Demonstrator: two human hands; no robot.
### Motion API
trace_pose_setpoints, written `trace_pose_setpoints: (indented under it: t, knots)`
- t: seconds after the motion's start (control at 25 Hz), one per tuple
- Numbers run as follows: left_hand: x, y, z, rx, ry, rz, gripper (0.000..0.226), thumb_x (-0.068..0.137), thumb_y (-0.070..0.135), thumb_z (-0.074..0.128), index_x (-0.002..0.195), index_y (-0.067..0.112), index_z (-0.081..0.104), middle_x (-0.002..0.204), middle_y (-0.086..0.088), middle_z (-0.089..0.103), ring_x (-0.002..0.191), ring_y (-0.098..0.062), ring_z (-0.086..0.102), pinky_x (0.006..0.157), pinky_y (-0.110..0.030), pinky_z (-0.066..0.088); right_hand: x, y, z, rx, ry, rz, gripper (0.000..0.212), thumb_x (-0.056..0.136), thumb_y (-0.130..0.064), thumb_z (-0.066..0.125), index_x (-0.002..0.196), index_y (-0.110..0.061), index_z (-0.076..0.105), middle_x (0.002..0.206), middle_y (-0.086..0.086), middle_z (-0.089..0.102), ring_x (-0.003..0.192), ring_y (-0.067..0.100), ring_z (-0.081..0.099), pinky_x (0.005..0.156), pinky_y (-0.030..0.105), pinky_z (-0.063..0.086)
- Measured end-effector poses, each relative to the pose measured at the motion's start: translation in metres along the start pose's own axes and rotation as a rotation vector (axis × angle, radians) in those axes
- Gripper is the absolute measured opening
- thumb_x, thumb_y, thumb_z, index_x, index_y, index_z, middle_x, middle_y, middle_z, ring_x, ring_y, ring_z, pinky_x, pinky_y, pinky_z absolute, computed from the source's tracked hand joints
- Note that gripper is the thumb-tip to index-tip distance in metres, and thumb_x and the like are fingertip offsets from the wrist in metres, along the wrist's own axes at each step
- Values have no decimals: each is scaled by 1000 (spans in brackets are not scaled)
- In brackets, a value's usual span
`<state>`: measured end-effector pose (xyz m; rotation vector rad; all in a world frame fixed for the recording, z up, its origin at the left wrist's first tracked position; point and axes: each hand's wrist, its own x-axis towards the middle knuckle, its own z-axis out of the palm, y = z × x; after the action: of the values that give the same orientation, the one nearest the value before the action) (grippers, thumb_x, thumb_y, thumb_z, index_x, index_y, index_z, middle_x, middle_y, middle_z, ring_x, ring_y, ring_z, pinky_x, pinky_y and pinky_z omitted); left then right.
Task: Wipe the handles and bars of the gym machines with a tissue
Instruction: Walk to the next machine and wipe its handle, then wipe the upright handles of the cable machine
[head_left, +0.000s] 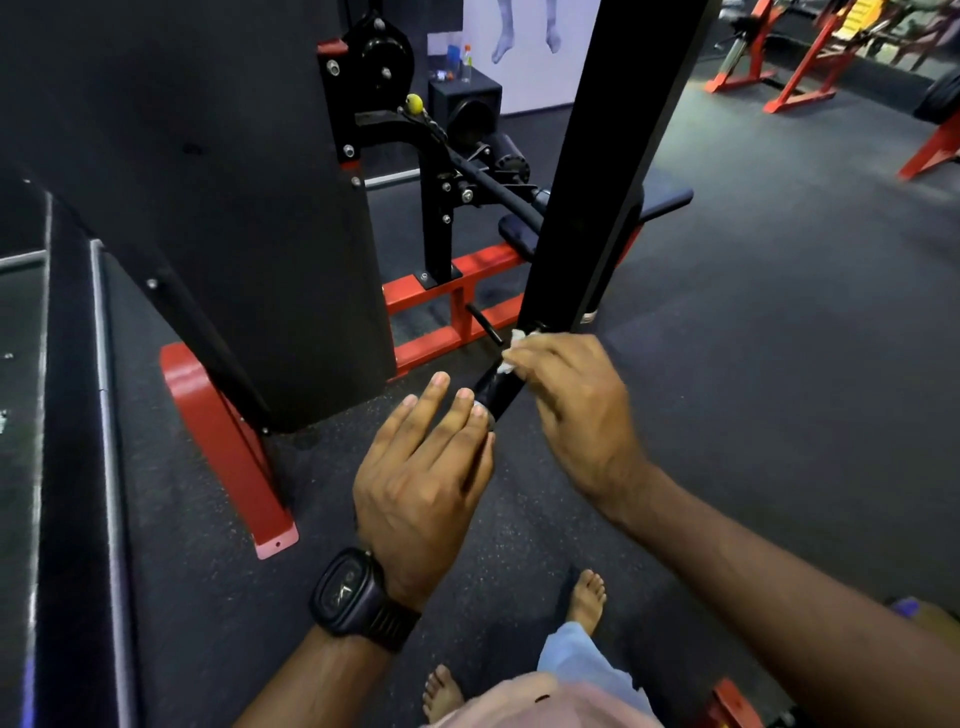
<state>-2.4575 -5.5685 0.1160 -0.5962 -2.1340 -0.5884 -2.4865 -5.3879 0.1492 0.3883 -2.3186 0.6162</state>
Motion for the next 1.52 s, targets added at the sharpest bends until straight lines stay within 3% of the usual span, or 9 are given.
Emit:
trace_pose_setpoints:
  t: [0.12,0.2,0.32,0.72,0.92,1.08,1.2,1.32,1.52]
  knots:
    - [1,5,4,-44,-25,7,15,93,8,66,104,4,75,121,-10,69,126,-23,58,101,-44,49,-28,-8,11,110,68,95,14,92,-4,68,105,-4,74,103,6,69,98,17,62,90,23,49]
    - [2,12,7,-86,-38,18,15,93,5,65,105,4,75,123,-11,68,125,-22,59,101,-43,49,-45,5,9,197,132,306,12,90,-4,71,100,-9,75,97,0,67,94,7,64,82,24,53]
    - [15,32,20,-119,-75,76,18,93,5,65,109,4,74,124,-10,67,122,-22,60,100,-42,49,-52,25,-2,232,165,481,12,88,-4,72,97,-13,74,96,-3,67,94,-2,63,77,12,50]
    - [90,123,124,-250,-302,141,33,88,24,58,114,8,72,119,-9,70,115,-22,64,95,-37,53,-34,133,-72,155,378,814,8,92,-14,68,99,-15,73,95,-3,66,82,2,60,72,8,43]
    - [124,189,217,-398,-559,-32,32,85,25,71,116,16,72,116,-2,72,100,-18,69,86,-28,50,-50,239,-122,91,470,997,12,96,-24,64,102,-18,72,97,-6,65,87,4,61,79,14,45]
    - [163,249,301,-376,-729,-84,34,90,31,68,123,22,69,106,-6,74,94,-23,67,80,-30,47,-73,344,-156,0,484,1086,20,79,-6,72,97,-16,72,92,-10,61,89,12,60,79,12,42]
    - [186,294,363,-354,-843,-7,38,93,36,63,129,26,65,101,-7,73,98,-26,66,81,-34,48,-91,415,-189,-61,475,1184,22,77,1,66,94,-11,71,91,-7,66,92,19,61,76,7,38]
    - [210,352,434,-348,-1012,89,41,95,41,57,134,30,59,102,-9,72,100,-30,65,83,-37,49,-111,478,-232,-33,573,1285,10,85,-12,68,94,-13,71,89,-2,72,84,15,65,77,27,51]
    - [247,463,560,-438,-1124,334,42,95,43,56,135,33,57,113,-2,71,104,-27,65,87,-38,53,-139,581,-312,-109,645,1370,17,95,-35,65,91,-19,70,80,-11,72,73,-3,60,61,9,39]
